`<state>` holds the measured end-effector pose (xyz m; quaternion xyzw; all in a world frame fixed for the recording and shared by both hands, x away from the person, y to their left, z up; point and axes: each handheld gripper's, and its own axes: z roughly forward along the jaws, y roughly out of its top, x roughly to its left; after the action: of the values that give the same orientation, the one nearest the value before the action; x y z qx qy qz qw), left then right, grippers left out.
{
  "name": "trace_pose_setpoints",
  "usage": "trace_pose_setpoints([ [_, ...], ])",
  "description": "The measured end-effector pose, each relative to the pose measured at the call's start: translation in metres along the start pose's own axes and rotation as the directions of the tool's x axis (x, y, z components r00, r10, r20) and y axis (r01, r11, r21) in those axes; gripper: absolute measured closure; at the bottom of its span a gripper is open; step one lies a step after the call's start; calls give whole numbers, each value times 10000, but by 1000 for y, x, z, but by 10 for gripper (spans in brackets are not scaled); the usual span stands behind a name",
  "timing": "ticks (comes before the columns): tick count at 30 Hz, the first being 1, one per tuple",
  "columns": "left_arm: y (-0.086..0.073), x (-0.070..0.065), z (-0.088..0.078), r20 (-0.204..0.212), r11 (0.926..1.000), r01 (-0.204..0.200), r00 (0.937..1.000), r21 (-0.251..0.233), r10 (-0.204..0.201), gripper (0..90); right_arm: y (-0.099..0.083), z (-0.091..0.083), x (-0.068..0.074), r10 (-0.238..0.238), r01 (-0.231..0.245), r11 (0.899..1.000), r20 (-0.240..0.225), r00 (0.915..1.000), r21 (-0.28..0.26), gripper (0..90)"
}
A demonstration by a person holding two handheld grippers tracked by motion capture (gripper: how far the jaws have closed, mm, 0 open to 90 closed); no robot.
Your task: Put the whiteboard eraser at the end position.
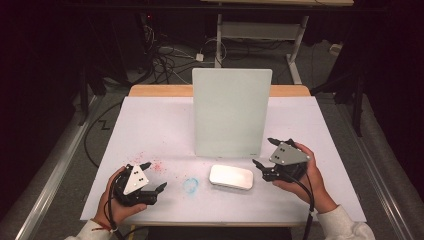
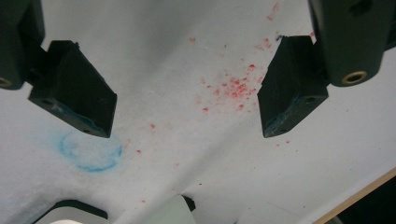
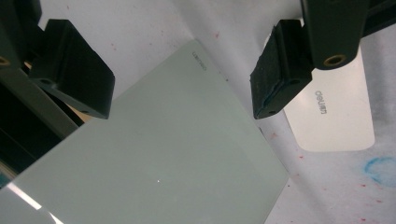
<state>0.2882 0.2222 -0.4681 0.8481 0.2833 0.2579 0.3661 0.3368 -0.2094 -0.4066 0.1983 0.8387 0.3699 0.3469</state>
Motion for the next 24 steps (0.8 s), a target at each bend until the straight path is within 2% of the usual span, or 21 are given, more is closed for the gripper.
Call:
trace_pose_setpoints([
  [10, 0, 0, 0, -5, 10000, 0, 10000, -6, 0, 189, -21, -14, -8, 343, -346, 9994, 457, 9984, 55, 224],
  [16, 1, 1, 1, 9, 10000, 38, 10000, -42, -38, 189, -39, -21, -11, 745, -745, 9972, 694, 9948, -23, 216],
  [24, 3, 3, 4, 34, 9999, 79, 10000, -70, -79, 188, -65, -30, -12, 1374, -1365, 9905, 1103, 9844, -156, 183],
])
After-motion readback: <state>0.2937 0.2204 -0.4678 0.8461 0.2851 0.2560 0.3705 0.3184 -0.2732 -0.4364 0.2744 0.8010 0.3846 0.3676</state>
